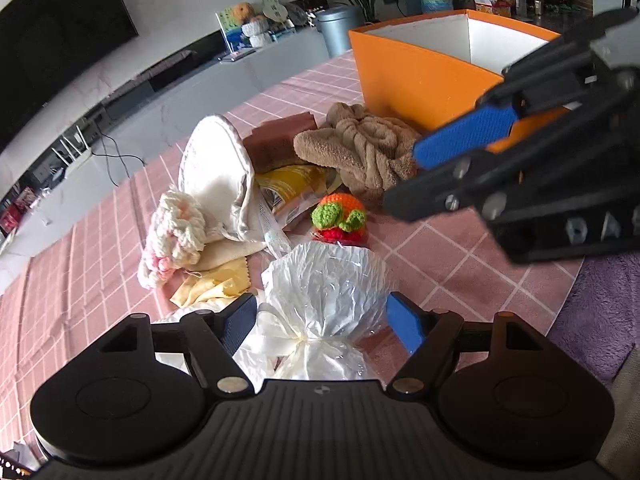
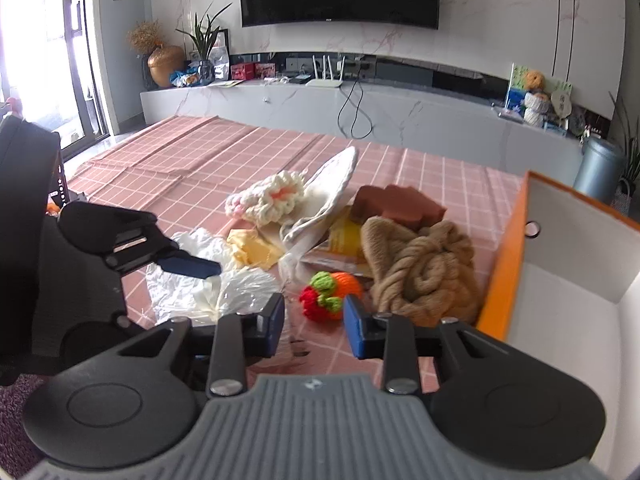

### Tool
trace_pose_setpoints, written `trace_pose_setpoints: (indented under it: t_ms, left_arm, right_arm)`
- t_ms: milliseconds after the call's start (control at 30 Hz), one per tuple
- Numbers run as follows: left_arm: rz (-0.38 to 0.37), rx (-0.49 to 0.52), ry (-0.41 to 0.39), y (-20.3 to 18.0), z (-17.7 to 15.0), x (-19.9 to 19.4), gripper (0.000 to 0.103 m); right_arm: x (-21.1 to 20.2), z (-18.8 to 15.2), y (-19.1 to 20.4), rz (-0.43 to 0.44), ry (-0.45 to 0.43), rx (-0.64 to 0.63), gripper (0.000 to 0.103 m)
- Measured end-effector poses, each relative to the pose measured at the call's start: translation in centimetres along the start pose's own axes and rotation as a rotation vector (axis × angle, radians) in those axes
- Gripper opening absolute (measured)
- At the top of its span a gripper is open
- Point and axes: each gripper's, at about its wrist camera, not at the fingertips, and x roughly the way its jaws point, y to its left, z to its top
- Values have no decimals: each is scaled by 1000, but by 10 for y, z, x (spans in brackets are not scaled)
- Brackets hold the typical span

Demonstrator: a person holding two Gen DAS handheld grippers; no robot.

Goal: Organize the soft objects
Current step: 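Grasp the white plastic bag with the left tool while the right tool reaches the brown towel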

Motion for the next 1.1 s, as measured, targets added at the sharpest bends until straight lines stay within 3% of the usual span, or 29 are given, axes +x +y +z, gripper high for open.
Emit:
trace_pose_setpoints:
  t_ms: [300, 433, 533, 700, 833, 933, 1000, 1100]
  left_arm:
    - [-69, -43, 45, 12, 5, 22, 86]
    - [-51, -11, 70, 5, 7, 28, 84]
    - [-35, -19, 63, 5, 7, 28, 77]
    - [-19, -40, 26, 8, 7, 18, 71]
    - [-1, -117, -13, 20, 7, 2, 70]
    - [-2, -178, -42, 30, 11, -9, 70]
    - [-5, -205, -57, 35, 16, -13, 70]
    - [12, -249, -75, 40, 23, -16, 70]
  right_arm:
    - [39, 0, -1, 73, 111, 59, 17]
    - [48, -1, -4, 122, 156, 120, 8]
    - [47, 2, -3, 117, 152, 116, 7]
    - [32, 11, -10, 99, 132, 104, 13]
    - [16, 26, -26, 85, 144, 82, 16]
    - [11, 41, -32, 73, 194, -10, 27]
    - [14, 54, -34, 56, 237, -106, 42]
    - [30, 71, -44, 22, 326, -161, 45]
